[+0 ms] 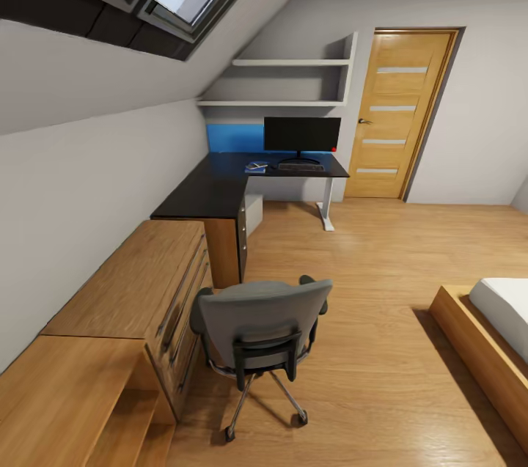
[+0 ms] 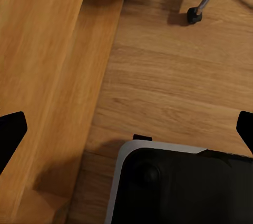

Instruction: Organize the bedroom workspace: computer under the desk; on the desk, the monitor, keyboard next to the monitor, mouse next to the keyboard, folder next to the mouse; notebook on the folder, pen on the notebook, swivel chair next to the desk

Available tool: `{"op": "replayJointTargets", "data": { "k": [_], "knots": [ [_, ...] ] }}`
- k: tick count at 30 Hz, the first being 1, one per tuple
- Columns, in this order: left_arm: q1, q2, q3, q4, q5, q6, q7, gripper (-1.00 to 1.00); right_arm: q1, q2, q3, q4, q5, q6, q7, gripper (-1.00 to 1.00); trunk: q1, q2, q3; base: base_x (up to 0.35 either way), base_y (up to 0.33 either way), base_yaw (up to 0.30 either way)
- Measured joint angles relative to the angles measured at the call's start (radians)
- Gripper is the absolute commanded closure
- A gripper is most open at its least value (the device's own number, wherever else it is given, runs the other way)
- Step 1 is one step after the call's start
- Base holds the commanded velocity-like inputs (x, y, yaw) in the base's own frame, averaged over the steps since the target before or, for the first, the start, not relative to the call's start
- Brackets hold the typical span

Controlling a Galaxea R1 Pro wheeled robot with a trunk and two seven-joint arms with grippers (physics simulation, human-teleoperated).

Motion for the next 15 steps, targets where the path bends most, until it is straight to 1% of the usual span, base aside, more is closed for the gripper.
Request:
{"op": "replayJointTargets", "data": {
  "k": [3,6,15],
  "knots": [
    [0.001,0.000,0.000,0.000,0.000,0.000,0.000,-1.00,0.000,0.000,0.000,0.000,0.000,0.000,0.000,-1.00,0.000,0.000,0.000,-0.001,0.205,0.000],
    [0.000,0.000,0.000,0.000,0.000,0.000,0.000,-1.00,0.000,0.000,0.000,0.000,0.000,0.000,0.000,-1.00,0.000,0.000,0.000,0.000,0.119,0.000],
    [0.000,0.000,-0.001,0.000,0.000,0.002,-0.001,-1.00,0.000,0.000,0.000,0.000,0.000,0.000,0.000,-1.00,0.000,0.000,0.000,0.000,0.036,0.000]
  ]
}}
